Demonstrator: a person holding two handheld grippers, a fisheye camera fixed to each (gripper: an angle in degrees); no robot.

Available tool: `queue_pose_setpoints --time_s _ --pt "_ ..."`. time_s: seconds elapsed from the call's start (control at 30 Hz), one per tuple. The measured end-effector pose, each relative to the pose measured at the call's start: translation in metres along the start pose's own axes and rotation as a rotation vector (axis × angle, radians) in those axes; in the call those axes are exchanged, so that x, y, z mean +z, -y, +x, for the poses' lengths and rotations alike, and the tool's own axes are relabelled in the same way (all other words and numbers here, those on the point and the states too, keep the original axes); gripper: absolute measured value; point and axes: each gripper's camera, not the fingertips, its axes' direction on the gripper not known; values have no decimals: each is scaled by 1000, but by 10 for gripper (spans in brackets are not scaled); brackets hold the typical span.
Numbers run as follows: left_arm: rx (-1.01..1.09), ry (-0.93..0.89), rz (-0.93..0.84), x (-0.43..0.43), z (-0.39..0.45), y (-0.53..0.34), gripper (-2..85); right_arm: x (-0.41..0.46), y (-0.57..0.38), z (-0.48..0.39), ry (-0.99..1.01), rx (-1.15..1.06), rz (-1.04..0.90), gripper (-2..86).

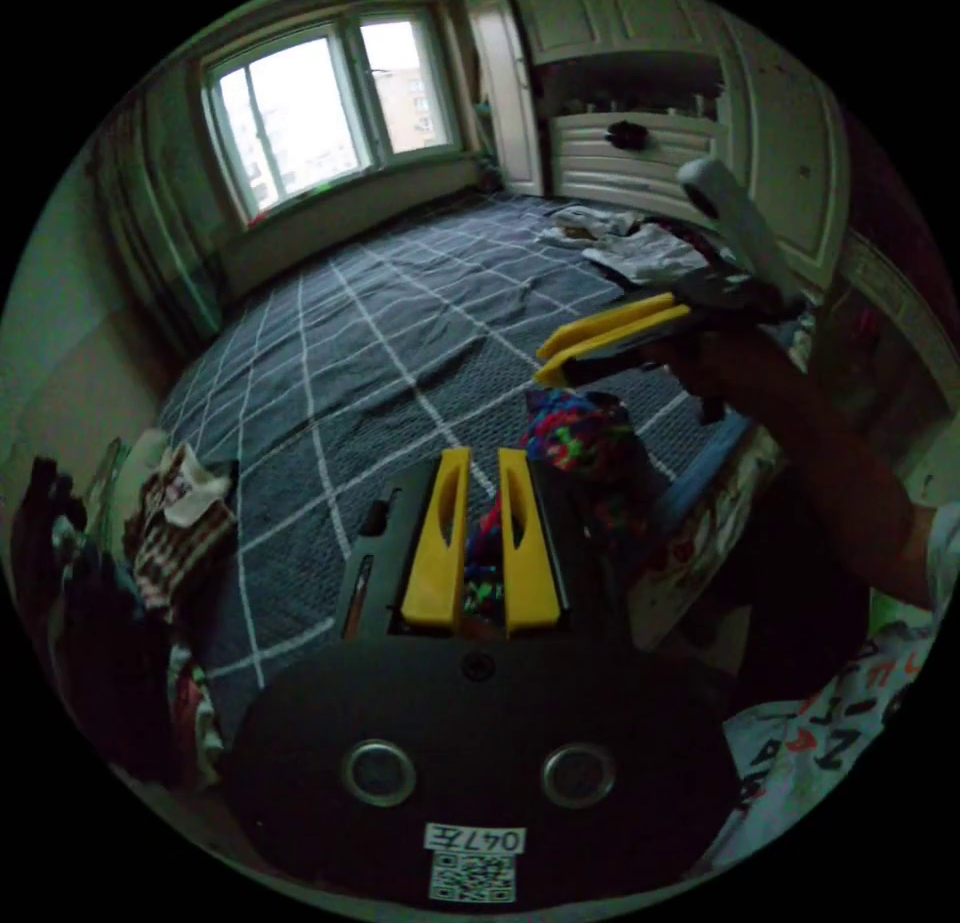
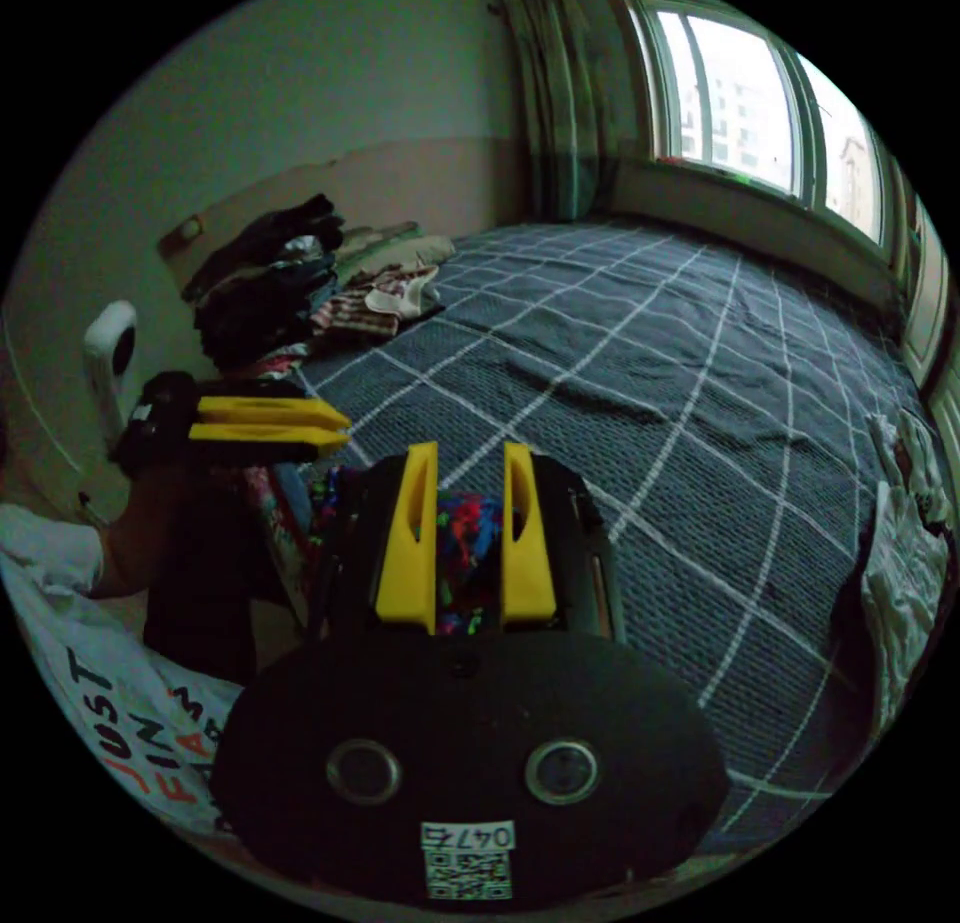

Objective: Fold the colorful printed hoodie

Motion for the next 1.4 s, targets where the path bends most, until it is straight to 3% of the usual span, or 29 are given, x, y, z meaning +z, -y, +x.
queue_pose_setpoints --time_s 0.13,0.3,0.47,0.63,0.7,0.8,0.83,0.9,1.0,1.07,1.1,1.2,1.27,1.4 --pt "205 25 9 -21 -20 1 93 24 -7 -13 -220 -35 58 17" --pt "317 -105 -50 3 -31 -22 114 23 9 -15 -254 -52 166 10" --pt "118 -168 -96 19 -88 -40 30 46 15 -10 -193 -34 162 6" --pt "-218 -264 -77 5 -164 -58 26 74 29 -15 -85 -58 142 6" --pt "-309 -196 -99 -4 -189 -70 41 83 34 -19 -77 -68 128 10" --pt "-360 126 -215 -15 -214 -84 76 101 44 -26 -60 -78 88 20" --pt "-338 241 -213 -23 -218 -86 107 109 48 -29 -50 -84 70 23" --pt "-265 271 -156 -39 -221 -88 137 121 53 -35 -39 -97 54 26" --pt "-125 4 -43 -63 -216 -89 154 137 61 -46 -64 -135 27 22" --pt "-16 -276 -34 -66 -205 -89 161 146 66 -52 -109 -161 -4 20" --pt "-3 -304 -41 -64 -202 -90 160 151 68 -55 -146 -175 -25 19" --pt "73 -227 -149 -49 -186 -91 134 165 75 -61 -202 -205 -74 17" --pt "120 -202 -235 -40 -180 -95 43 173 78 -62 -209 -215 -91 15" --pt "90 -112 -140 -73 -203 -98 -1 183 86 -61 -200 -215 -92 10"
